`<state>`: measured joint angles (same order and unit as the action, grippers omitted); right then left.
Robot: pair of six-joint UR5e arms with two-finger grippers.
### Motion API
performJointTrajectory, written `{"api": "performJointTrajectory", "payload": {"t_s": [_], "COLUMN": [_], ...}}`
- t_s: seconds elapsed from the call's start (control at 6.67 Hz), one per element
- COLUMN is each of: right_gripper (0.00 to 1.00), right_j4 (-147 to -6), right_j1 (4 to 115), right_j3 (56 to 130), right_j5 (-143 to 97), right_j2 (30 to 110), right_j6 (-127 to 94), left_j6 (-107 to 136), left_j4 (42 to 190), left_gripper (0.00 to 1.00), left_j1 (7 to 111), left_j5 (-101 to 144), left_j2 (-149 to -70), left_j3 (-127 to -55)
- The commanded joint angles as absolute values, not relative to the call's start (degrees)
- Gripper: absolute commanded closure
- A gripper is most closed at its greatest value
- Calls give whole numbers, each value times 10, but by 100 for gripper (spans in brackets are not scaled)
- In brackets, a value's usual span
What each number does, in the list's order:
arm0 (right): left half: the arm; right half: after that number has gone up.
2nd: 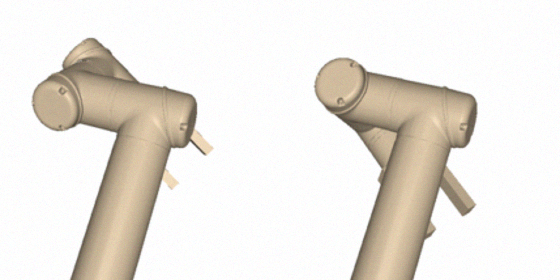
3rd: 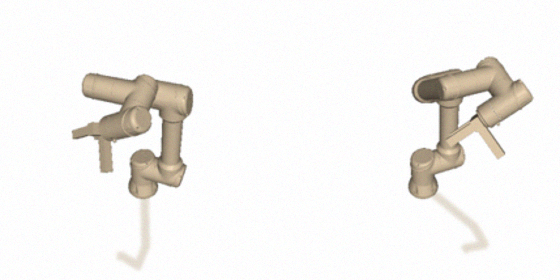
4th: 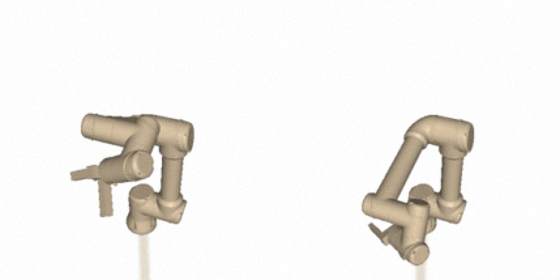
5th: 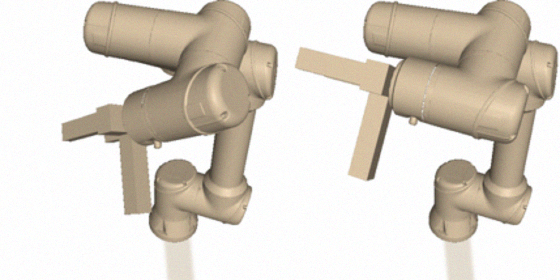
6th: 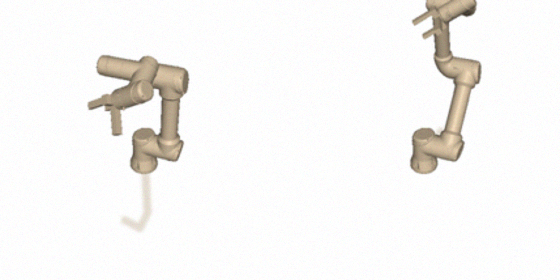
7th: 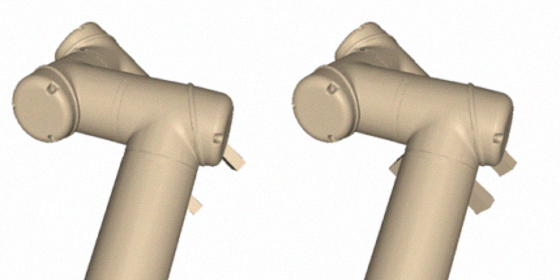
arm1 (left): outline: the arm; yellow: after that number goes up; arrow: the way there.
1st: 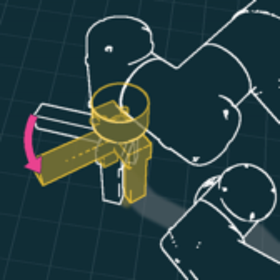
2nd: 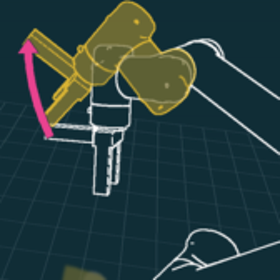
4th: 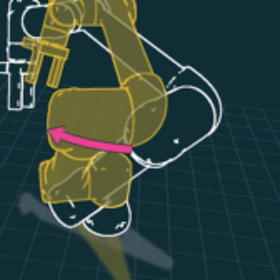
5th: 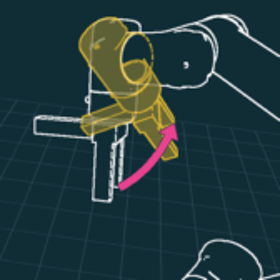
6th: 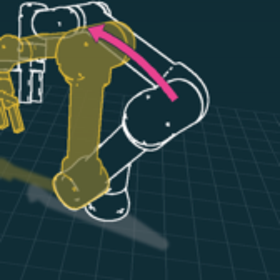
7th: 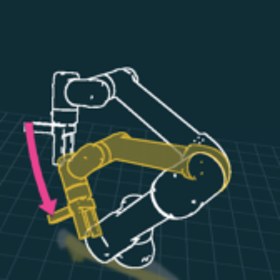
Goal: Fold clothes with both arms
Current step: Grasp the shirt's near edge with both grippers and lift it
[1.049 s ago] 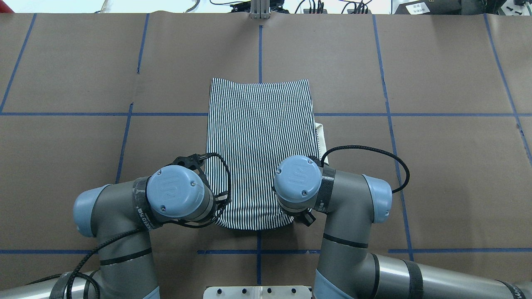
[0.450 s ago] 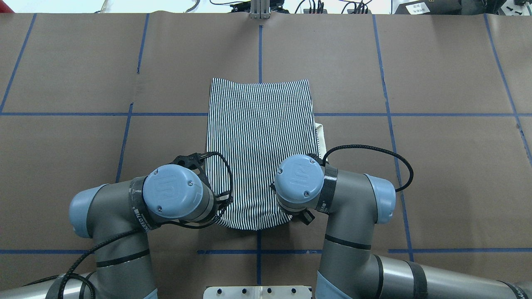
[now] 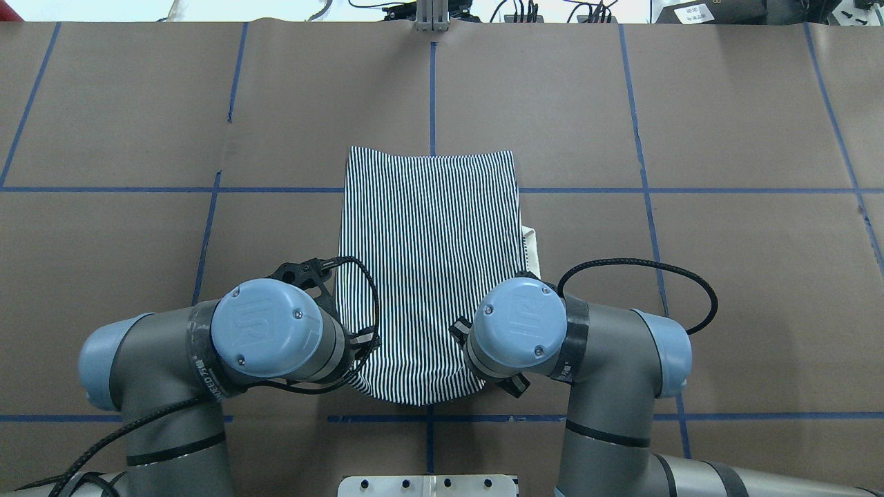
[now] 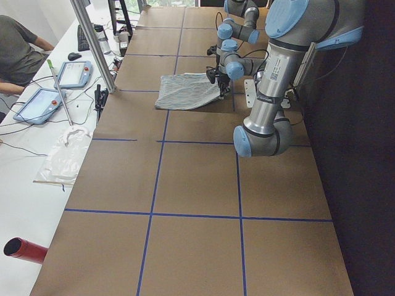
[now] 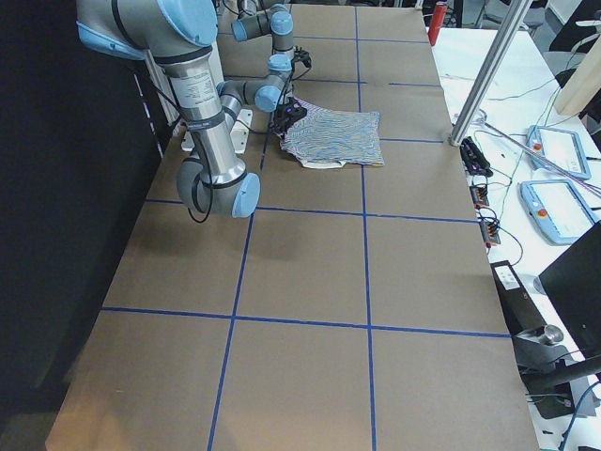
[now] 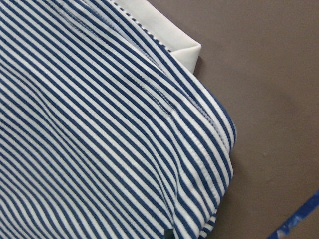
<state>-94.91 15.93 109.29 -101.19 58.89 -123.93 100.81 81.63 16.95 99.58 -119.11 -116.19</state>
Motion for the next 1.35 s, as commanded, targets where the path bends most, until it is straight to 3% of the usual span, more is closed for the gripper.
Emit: {"api": "performJointTrajectory", "payload": {"t_s": [0.0, 0.45, 0.9, 1.2], "right_gripper": [100, 100, 100, 100], "right_j4": [-949, -946, -940, -888], "right_j1": [139, 167, 242, 272], "right_j3": [1121, 1114, 1093, 1012], "right_j5": [-1009, -1005, -1005, -1005], "right_j2": [604, 598, 584, 541], "right_j6": [-1239, -1208, -1116, -1100], "left_j6": [1009, 1008, 964, 970], "left_j4": [791, 792, 846, 897], "left_gripper": [100, 100, 100, 100], "left_j1": [138, 148, 233, 257], "left_j5": [996, 992, 997, 997], "left_j2": [-1189, -1190, -1199, -1199], "left_j3": [-1195, -1184, -1155, -1109]}}
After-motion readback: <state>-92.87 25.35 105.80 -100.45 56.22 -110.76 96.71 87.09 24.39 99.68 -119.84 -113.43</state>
